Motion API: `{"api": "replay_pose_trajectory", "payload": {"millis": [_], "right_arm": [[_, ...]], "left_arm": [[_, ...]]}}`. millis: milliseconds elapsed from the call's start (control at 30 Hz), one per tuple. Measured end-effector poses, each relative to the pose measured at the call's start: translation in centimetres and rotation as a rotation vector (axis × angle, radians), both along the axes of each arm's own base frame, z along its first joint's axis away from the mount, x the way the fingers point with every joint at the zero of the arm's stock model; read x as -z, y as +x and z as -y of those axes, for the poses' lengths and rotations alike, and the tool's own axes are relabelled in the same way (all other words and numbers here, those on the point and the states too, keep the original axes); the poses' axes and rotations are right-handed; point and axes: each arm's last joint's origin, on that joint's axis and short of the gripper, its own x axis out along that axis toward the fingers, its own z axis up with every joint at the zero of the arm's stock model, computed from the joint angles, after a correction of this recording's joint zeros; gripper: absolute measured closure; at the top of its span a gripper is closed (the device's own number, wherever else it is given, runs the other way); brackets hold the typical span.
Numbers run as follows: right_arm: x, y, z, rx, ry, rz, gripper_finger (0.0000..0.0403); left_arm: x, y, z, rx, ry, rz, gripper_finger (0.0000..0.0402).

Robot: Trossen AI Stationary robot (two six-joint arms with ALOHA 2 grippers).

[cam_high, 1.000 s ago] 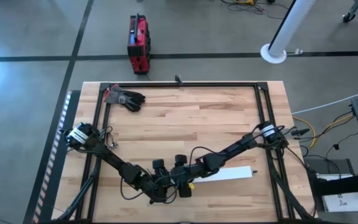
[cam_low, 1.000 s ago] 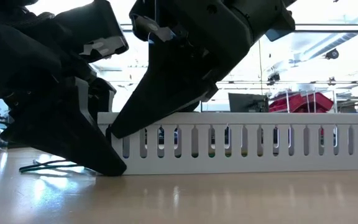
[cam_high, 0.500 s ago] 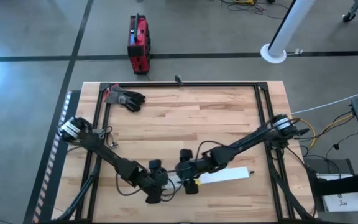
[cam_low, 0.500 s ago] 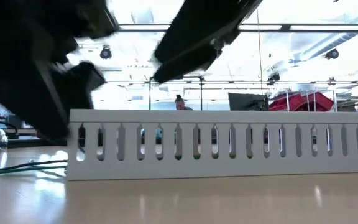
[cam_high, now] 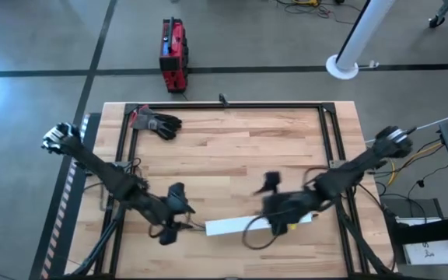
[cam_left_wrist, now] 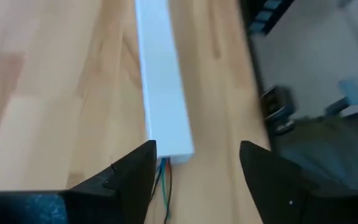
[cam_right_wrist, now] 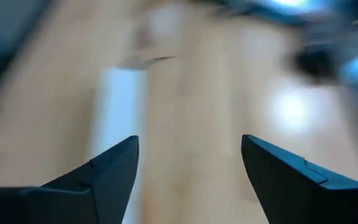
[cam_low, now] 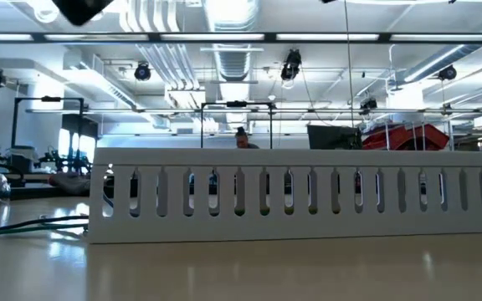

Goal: Ziptie cables
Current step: Close the white cable duct cover, then return to Home Position

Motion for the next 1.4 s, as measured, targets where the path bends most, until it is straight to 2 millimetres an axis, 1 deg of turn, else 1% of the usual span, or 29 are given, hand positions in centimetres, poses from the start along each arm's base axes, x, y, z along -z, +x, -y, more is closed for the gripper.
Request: {"api": "replay_pose_trajectory", "payload": {"millis": [133, 233, 300, 367, 433, 500, 600, 667, 733, 833, 933, 1033, 1100, 1167, 1233, 1300, 1400], "right_arm": [[-1.1, -4.5, 1.0, 0.178, -0.221, 0.179, 0.0138], [-1.0, -8.1, 2.1, 0.314, -0.273, 0.314, 0.0142], [-0.6, -10.2, 3.0, 0.437, -0.230, 0.429, 0.0145], [0.3, -12.0, 4.1, 0.557, -0.145, 0.530, 0.0148], [1.3, -13.3, 5.0, 0.615, -0.035, 0.581, 0.0150], [2.5, -14.1, 5.7, 0.622, 0.081, 0.583, 0.0152], [4.1, -14.0, 6.2, 0.574, 0.260, 0.550, 0.0154], [5.0, -13.5, 6.3, 0.469, 0.368, 0.508, 0.0152], [5.5, -12.6, 6.2, 0.341, 0.489, 0.497, 0.0148], [6.1, -11.1, 6.6, 0.168, 0.595, 0.497, 0.0142], [5.9, -9.5, 7.7, 0.061, 0.652, 0.539, 0.0136], [5.1, -8.3, 10.1, 0.032, 0.657, 0.553, 0.0130], [3.8, -7.9, 11.8, 0.001, 0.668, 0.572, 0.0126], [2.3, -8.2, 13.4, -0.048, 0.660, 0.598, 0.0122], [1.1, -9.3, 14.2, -0.073, 0.626, 0.640, 0.0119], [0.3, -10.6, 14.4, -0.061, 0.555, 0.705, 0.0116], [0.5, -13.0, 14.1, 0.016, 0.459, 0.766, 0.0111]], "left_arm": [[-2.7, -1.8, -1.3, -0.012, -0.030, 0.107, 0.0189], [-4.2, -2.9, -2.2, 0.005, -0.028, 0.174, 0.0190], [-4.9, -3.5, -2.6, 0.053, 0.023, 0.219, 0.0188], [-5.3, -3.9, -3.0, 0.062, 0.066, 0.256, 0.0185], [-5.7, -4.2, -3.4, 0.006, 0.101, 0.290, 0.0181], [-6.0, -4.5, -4.0, -0.080, 0.161, 0.326, 0.0177], [-6.2, -5.1, -4.8, -0.179, 0.232, 0.365, 0.0171], [-6.3, -5.6, -5.1, -0.182, 0.252, 0.378, 0.0167], [-6.1, -6.1, -5.5, -0.174, 0.264, 0.385, 0.0164], [-5.2, -7.1, -6.2, -0.171, 0.276, 0.401, 0.0159], [-4.3, -8.4, -7.2, -0.183, 0.260, 0.459, 0.0156], [-3.1, -9.8, -8.1, -0.191, 0.228, 0.526, 0.0155], [-2.0, -10.8, -8.8, -0.200, 0.208, 0.552, 0.0157], [-0.9, -11.5, -9.3, -0.210, 0.181, 0.572, 0.0160], [0.4, -12.0, -9.7, -0.213, 0.155, 0.578, 0.0164], [1.4, -12.4, -9.9, -0.201, 0.120, 0.594, 0.0168], [2.6, -12.8, -10.1, -0.196, 0.088, 0.625, 0.0174]]}}
